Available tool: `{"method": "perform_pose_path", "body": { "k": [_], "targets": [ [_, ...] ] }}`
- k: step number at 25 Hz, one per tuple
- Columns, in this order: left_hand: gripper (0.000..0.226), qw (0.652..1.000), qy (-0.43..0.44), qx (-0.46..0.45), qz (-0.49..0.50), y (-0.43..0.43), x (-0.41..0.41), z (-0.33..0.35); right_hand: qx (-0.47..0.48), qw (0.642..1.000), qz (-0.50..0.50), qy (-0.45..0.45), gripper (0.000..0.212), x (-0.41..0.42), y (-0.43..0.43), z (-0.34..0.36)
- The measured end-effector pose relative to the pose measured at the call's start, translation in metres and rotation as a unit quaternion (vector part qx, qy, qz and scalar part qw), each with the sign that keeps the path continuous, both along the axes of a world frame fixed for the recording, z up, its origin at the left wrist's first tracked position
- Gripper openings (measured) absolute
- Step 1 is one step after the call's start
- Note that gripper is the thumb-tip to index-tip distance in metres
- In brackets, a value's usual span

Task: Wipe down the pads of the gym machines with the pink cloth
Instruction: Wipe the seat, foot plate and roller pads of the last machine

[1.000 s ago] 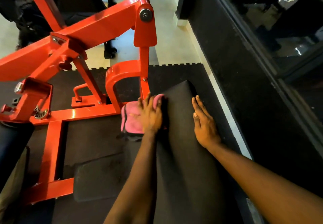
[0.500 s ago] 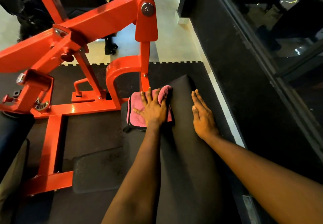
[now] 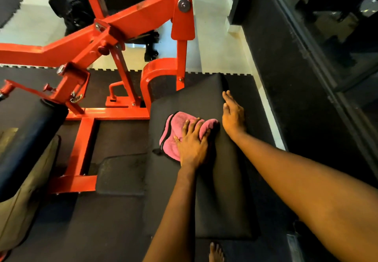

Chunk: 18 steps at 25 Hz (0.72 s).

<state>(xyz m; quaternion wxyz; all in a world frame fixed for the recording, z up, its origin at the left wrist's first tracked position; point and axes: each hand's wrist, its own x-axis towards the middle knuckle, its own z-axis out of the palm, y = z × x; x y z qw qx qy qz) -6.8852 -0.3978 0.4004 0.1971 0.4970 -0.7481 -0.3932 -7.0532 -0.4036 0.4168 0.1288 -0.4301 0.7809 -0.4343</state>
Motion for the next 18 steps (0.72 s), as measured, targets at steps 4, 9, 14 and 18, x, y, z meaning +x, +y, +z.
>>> {"method": "perform_pose_path", "body": {
  "k": [4, 9, 14, 18],
  "targets": [
    [0.058, 1.0, -0.019, -0.005, 0.016, 0.041, 0.008, 0.008, 0.003, 0.999, 0.03, -0.034, 0.045, 0.012, 0.043, -0.002],
    [0.062, 0.998, -0.028, -0.032, 0.046, 0.087, 0.011, 0.009, -0.019, 0.996, 0.03, -0.083, 0.048, 0.034, 0.113, -0.012],
    [0.062, 0.997, -0.027, -0.052, 0.053, 0.131, 0.022, 0.007, 0.0, 0.993, 0.06, -0.101, 0.05, 0.05, 0.165, -0.009],
    [0.058, 0.994, -0.048, -0.093, 0.042, 0.163, 0.036, -0.005, 0.02, 0.994, 0.043, -0.094, 0.051, 0.067, 0.197, -0.005]
  ]
}}
